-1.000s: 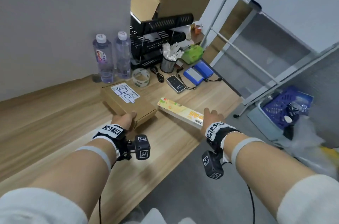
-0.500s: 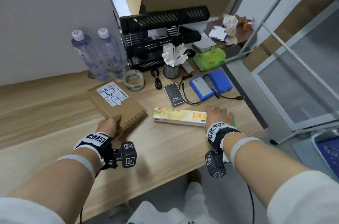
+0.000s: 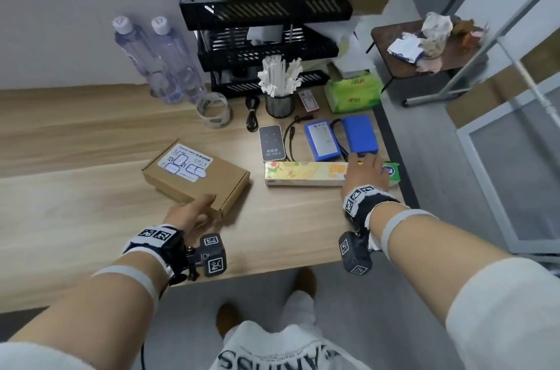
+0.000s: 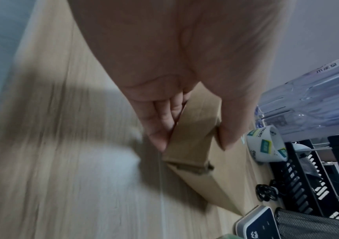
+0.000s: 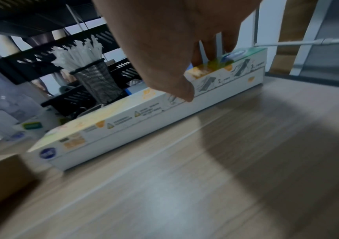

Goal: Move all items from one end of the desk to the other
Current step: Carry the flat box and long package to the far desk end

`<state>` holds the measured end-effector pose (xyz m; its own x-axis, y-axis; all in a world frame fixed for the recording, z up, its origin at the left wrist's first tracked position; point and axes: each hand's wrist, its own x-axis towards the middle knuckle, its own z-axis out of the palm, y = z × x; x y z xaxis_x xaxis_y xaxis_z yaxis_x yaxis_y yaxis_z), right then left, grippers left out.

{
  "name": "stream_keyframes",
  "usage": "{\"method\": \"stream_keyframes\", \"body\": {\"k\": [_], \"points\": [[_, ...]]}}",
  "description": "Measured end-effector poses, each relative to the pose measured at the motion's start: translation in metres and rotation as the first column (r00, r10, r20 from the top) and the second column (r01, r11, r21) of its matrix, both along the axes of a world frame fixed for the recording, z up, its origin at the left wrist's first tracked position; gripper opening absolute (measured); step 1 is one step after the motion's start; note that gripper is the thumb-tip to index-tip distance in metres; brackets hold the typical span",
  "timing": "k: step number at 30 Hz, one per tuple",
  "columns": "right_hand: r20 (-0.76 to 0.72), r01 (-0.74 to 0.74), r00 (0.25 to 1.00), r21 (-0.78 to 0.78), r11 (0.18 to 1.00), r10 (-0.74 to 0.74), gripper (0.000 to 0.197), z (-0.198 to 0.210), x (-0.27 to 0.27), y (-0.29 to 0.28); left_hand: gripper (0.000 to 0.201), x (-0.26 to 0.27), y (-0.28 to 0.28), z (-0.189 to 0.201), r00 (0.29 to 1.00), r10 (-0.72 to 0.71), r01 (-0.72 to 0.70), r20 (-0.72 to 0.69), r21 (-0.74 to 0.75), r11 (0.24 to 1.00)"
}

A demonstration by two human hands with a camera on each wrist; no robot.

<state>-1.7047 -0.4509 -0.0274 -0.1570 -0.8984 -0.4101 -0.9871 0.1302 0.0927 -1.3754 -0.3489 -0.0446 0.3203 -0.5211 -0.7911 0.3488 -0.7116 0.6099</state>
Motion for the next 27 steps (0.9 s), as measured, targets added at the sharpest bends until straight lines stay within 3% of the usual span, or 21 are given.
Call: {"method": "stream_keyframes", "body": {"k": [3, 5, 6, 8, 10, 11, 14, 16, 19, 20, 22, 23, 25, 27], "points": [[0.080, -0.134, 0.985, -0.200, 0.971, 0.152, 0.067, 0.008, 0.021, 0.011, 0.043, -0.003, 0.006, 0.008, 0.999, -0.003, 0.001, -0.038, -0.058, 0.998], [0.295, -0.174, 0.920, -0.283, 0.943, 0.258, 0.048, 0.011, 0.044, 0.025, 0.046, -0.005, 0.009, 0.014, 0.997, -0.006, -0.002, -0.077, -0.108, 0.994], [0.459, -0.128, 0.861, -0.216, 0.968, 0.217, 0.039, 0.016, 0.058, 0.033, 0.042, -0.007, 0.009, 0.020, 0.996, -0.006, -0.006, -0.087, -0.135, 0.991], [0.735, -0.004, 0.676, 0.080, 0.997, -0.057, 0.044, 0.026, 0.088, 0.047, 0.036, -0.009, 0.009, 0.033, 0.995, -0.009, -0.011, -0.097, -0.199, 0.980], [0.812, 0.097, 0.483, 0.321, 0.942, -0.326, 0.068, 0.037, 0.111, 0.056, 0.051, -0.013, 0.007, 0.043, 0.986, -0.067, 0.024, -0.150, -0.267, 0.963], [0.828, 0.130, 0.408, 0.364, 0.922, -0.384, 0.075, 0.039, 0.120, 0.059, 0.057, -0.017, 0.008, 0.049, 0.976, -0.129, 0.073, -0.174, -0.296, 0.952], [0.867, 0.245, 0.146, 0.435, 0.866, -0.477, 0.077, 0.042, 0.129, 0.066, 0.037, -0.030, 0.006, 0.062, 0.952, -0.291, 0.243, -0.093, -0.345, 0.907], [0.856, 0.286, 0.053, 0.481, 0.829, -0.515, 0.078, 0.040, 0.115, 0.070, 0.035, -0.031, 0.001, 0.066, 0.959, -0.268, 0.220, -0.087, -0.362, 0.906], [0.815, 0.313, 0.019, 0.546, 0.777, -0.580, 0.038, 0.045, 0.076, 0.083, 0.048, -0.024, -0.008, 0.060, 0.978, -0.181, 0.139, -0.102, -0.330, 0.934], [0.788, 0.328, 0.007, 0.580, 0.745, -0.616, 0.029, 0.044, 0.058, 0.088, 0.051, -0.023, -0.010, 0.055, 0.979, -0.194, 0.169, -0.060, -0.284, 0.944], [0.758, 0.389, 0.001, 0.601, 0.698, -0.653, 0.023, 0.039, 0.025, 0.097, 0.055, -0.034, -0.007, 0.047, 0.930, -0.366, 0.365, 0.022, -0.161, 0.917], [0.759, 0.429, 0.039, 0.575, 0.697, -0.650, 0.024, 0.037, 0.011, 0.100, 0.054, -0.044, -0.004, 0.043, 0.874, -0.486, 0.485, 0.013, -0.100, 0.869], [0.761, 0.477, 0.273, 0.424, 0.770, -0.588, 0.029, 0.029, -0.012, 0.100, 0.053, -0.067, 0.002, 0.032, 0.754, -0.656, 0.656, -0.038, -0.010, 0.755], [0.702, 0.481, 0.476, 0.297, 0.825, -0.530, 0.035, 0.019, -0.031, 0.094, 0.064, -0.093, 0.002, 0.019, 0.690, -0.723, 0.724, -0.024, 0.038, 0.689]]}}
